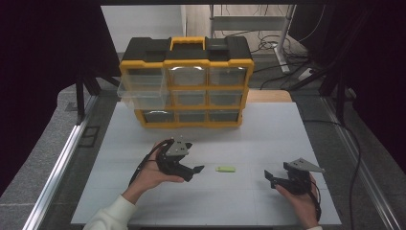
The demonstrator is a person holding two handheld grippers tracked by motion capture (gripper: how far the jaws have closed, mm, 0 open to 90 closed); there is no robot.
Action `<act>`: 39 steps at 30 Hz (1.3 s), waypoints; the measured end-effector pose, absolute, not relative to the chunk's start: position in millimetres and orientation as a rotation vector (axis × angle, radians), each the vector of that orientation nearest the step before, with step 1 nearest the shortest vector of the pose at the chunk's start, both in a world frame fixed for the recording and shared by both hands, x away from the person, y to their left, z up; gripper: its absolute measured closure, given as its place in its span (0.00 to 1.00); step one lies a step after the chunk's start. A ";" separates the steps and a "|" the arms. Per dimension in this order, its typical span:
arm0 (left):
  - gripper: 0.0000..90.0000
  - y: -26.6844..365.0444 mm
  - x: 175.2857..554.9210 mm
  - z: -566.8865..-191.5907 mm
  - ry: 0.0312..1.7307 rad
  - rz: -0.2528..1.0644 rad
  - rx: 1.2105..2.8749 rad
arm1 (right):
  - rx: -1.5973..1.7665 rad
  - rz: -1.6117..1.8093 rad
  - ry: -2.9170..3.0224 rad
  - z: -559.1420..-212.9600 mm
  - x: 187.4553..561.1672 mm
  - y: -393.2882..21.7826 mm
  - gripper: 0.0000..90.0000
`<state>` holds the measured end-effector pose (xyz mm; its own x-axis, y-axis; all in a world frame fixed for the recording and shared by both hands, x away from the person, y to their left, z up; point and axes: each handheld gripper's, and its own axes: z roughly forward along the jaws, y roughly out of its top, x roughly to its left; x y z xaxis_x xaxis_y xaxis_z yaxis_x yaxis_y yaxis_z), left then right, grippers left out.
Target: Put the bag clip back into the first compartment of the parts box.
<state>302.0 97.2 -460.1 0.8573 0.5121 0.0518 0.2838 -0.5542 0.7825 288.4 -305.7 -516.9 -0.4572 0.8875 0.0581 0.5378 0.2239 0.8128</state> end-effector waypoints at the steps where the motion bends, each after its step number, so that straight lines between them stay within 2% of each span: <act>1: 0.16 96.0 303.0 -460.6 0.571 0.346 2.195 | 1.315 1.126 2.084 -516.9 288.6 -305.8 0.17; 39: 0.16 24.7 326.1 -477.1 0.393 0.275 2.328 | 1.317 1.130 2.083 -516.7 289.6 -306.2 0.17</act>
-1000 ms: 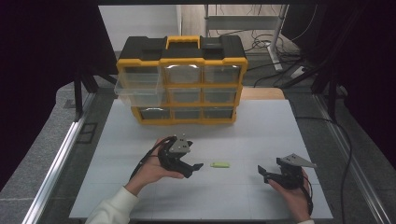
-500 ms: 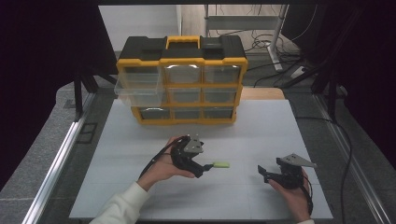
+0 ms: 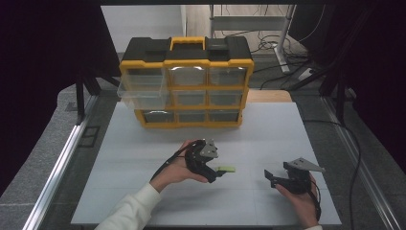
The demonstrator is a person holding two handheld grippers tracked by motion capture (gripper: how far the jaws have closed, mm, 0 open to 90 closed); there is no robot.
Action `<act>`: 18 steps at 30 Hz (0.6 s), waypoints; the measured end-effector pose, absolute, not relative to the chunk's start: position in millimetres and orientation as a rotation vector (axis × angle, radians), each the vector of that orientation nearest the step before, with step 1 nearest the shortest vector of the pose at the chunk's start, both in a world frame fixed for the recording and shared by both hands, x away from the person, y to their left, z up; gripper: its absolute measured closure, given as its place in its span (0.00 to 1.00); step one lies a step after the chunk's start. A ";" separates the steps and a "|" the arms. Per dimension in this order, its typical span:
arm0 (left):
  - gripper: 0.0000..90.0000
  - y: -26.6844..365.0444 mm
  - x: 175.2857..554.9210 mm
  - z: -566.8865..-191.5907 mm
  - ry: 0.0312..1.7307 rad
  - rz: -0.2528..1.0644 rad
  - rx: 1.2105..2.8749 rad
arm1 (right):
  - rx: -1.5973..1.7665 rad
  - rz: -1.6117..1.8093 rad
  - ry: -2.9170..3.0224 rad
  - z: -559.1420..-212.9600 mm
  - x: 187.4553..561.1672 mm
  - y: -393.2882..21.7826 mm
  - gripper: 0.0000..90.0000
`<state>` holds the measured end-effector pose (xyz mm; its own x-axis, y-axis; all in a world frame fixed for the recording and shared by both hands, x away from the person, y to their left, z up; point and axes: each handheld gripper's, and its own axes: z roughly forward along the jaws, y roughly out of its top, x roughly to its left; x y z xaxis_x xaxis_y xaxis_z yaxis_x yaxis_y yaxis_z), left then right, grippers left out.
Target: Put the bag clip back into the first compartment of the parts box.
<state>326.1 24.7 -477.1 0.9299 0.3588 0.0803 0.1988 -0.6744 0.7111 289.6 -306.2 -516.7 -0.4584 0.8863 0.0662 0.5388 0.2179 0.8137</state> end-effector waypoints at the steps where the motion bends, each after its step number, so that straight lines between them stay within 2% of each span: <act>1: 0.16 23.7 326.5 -477.5 0.392 0.272 2.327 | 1.317 1.130 2.084 -516.7 289.6 -306.2 0.17; 18: 0.17 8.7 333.7 -488.2 0.378 0.238 2.349 | 1.315 1.133 2.085 -516.6 289.8 -306.4 0.17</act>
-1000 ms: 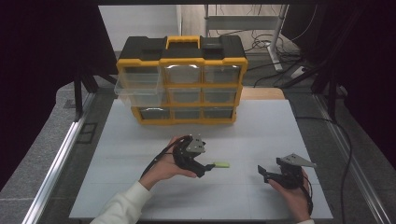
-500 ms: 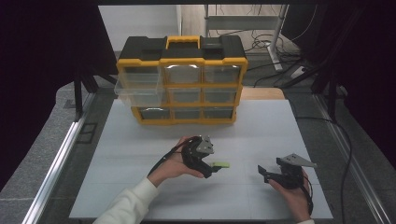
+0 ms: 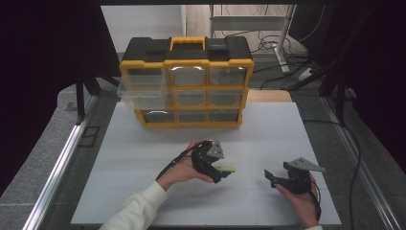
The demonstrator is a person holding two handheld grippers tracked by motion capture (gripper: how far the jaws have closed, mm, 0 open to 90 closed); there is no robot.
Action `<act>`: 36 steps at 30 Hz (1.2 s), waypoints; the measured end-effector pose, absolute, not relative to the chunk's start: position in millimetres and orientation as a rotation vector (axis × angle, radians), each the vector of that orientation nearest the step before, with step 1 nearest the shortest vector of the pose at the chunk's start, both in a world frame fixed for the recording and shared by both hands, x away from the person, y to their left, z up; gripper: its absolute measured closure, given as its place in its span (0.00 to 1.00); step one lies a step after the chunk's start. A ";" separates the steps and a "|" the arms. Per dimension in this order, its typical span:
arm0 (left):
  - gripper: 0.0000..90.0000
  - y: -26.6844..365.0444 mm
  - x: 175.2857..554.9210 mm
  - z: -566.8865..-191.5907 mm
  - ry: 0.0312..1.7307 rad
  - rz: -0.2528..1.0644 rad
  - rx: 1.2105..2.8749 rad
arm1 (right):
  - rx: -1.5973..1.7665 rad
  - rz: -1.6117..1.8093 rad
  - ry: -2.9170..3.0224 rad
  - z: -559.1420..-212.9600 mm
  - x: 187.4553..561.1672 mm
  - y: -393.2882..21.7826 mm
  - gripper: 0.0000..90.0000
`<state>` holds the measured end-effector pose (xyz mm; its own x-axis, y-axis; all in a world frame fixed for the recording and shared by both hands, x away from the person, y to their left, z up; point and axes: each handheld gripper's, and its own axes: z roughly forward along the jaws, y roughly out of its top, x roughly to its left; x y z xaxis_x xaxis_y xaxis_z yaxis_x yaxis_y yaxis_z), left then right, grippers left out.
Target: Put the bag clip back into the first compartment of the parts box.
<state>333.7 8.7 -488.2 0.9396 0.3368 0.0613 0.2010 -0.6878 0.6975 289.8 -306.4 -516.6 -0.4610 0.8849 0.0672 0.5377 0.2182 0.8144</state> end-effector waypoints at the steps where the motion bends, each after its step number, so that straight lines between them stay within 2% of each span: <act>1: 0.17 8.3 334.5 -488.8 0.377 0.238 2.354 | 1.315 1.133 2.085 -516.6 289.8 -306.4 0.17; 26: 0.19 -7.8 348.1 -512.3 0.375 0.203 2.401 | 1.317 1.133 2.086 -516.7 289.8 -306.1 0.17; 36: 0.25 -14.1 350.0 -519.7 0.367 0.193 2.430 | 1.314 1.130 2.089 -516.9 290.1 -306.0 0.17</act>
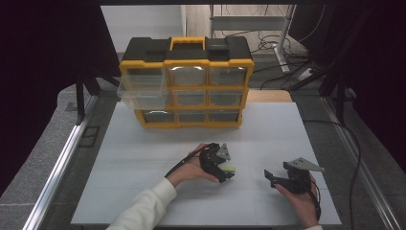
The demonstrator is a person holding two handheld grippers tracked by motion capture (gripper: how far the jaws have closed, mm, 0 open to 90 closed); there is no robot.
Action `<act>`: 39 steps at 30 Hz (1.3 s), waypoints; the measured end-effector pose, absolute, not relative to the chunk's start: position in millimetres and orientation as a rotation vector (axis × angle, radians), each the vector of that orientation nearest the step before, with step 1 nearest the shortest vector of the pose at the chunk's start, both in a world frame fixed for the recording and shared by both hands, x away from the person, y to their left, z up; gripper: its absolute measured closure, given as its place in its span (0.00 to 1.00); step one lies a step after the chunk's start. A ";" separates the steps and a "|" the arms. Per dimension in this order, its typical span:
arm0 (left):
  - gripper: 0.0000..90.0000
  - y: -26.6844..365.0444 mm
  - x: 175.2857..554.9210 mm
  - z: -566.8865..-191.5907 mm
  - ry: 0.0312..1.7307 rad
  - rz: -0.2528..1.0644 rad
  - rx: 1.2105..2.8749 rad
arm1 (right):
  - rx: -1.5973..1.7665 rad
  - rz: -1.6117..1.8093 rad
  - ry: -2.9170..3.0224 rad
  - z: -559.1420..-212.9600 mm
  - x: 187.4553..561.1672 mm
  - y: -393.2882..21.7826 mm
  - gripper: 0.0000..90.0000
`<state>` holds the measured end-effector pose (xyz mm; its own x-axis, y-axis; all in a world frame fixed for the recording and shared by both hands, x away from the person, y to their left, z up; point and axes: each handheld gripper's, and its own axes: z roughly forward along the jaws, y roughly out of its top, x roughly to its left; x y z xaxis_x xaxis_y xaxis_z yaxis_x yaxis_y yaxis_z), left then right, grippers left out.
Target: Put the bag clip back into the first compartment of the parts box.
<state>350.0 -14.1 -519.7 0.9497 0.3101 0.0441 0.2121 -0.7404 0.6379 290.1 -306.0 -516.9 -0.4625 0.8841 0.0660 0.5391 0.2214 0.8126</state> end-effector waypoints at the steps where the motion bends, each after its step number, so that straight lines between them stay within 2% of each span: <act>1: 0.26 -14.7 349.9 -520.3 0.363 0.193 2.434 | 1.314 1.130 2.089 -516.9 290.1 -305.9 0.17; 14: 0.40 -17.4 349.2 -524.4 0.325 0.164 2.465 | 1.315 1.128 2.090 -517.1 290.3 -306.0 0.17; 23: 0.69 -17.9 347.8 -523.4 0.309 0.081 2.461 | 1.315 1.128 2.090 -517.1 290.3 -305.9 0.17; 28: 0.85 -19.3 347.8 -521.5 0.308 0.090 2.477 | 1.317 1.128 2.088 -517.0 290.3 -306.0 0.17; 39: 0.86 -16.0 346.9 -513.7 0.316 0.123 2.453 | 1.317 1.131 2.086 -516.8 290.3 -306.4 0.17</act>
<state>346.9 -16.0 -513.7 0.9666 0.2562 0.0090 0.1950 -0.7576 0.6228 290.3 -306.4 -516.8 -0.4601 0.8853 0.0675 0.5393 0.2182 0.8133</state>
